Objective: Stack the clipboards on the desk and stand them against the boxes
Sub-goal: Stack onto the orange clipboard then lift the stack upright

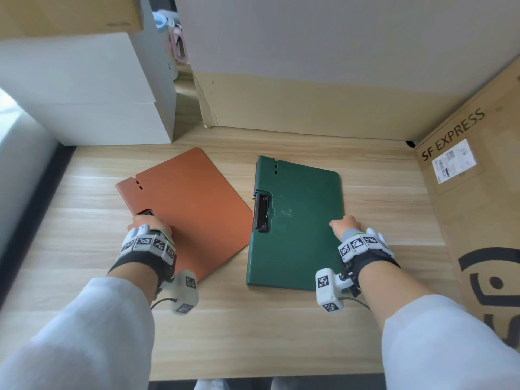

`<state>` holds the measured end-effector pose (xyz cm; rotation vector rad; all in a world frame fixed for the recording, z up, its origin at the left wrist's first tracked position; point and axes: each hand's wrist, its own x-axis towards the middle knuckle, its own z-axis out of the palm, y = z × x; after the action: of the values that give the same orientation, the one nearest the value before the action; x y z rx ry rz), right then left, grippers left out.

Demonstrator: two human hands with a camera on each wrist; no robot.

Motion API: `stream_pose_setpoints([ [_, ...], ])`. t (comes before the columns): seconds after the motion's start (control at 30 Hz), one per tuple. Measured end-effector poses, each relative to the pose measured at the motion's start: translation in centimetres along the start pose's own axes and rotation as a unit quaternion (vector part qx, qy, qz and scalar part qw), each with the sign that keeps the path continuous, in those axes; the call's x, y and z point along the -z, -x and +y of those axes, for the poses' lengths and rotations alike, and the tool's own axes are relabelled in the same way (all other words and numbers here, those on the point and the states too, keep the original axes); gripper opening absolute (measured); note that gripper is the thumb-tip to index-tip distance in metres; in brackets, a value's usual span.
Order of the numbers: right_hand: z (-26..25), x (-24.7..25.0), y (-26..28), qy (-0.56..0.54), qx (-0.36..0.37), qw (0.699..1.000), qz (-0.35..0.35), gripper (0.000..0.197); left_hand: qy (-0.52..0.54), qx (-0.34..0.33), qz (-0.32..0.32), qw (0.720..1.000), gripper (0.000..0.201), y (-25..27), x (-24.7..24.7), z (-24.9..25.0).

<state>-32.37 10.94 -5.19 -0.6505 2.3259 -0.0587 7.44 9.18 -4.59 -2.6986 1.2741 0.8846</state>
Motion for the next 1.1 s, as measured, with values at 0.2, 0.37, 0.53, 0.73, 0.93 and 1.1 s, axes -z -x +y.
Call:
stream_pose_setpoints([
  [0.2, -0.3, 0.2, 0.6, 0.0, 0.003, 1.0, -0.007, 0.056, 0.079, 0.082, 0.034, 0.993, 0.064, -3.0, 2.2, 1.0],
  [0.37, -0.4, 0.4, 0.6, -0.012, 0.002, 1.0, -0.018, 0.055, 0.098, 0.039, 0.01, 0.994, 0.045, -4.4, 4.3, 0.1],
  [0.53, -1.4, 0.1, 1.5, -0.029, 0.018, 0.999, -0.028, 0.055, 0.075, -0.098, -0.013, 0.992, 0.042, -2.8, 4.0, 2.6],
  [0.73, -2.5, -0.3, 2.3, -0.07, 0.041, 0.992, -0.098, 0.057, 0.063, -0.192, -0.057, 0.978, 0.055, 1.7, 1.0, 8.2],
  [0.93, -2.6, -0.3, 2.3, -0.115, 0.035, 0.985, -0.123, 0.057, 0.04, -0.188, -0.05, 0.98, 0.056, 4.7, -0.9, 11.4],
  [1.1, -2.5, -0.4, 2.3, -0.131, 0.025, 0.983, -0.126, 0.058, 0.034, -0.181, -0.067, 0.981, 0.055, 5.9, -2.3, 12.4],
])
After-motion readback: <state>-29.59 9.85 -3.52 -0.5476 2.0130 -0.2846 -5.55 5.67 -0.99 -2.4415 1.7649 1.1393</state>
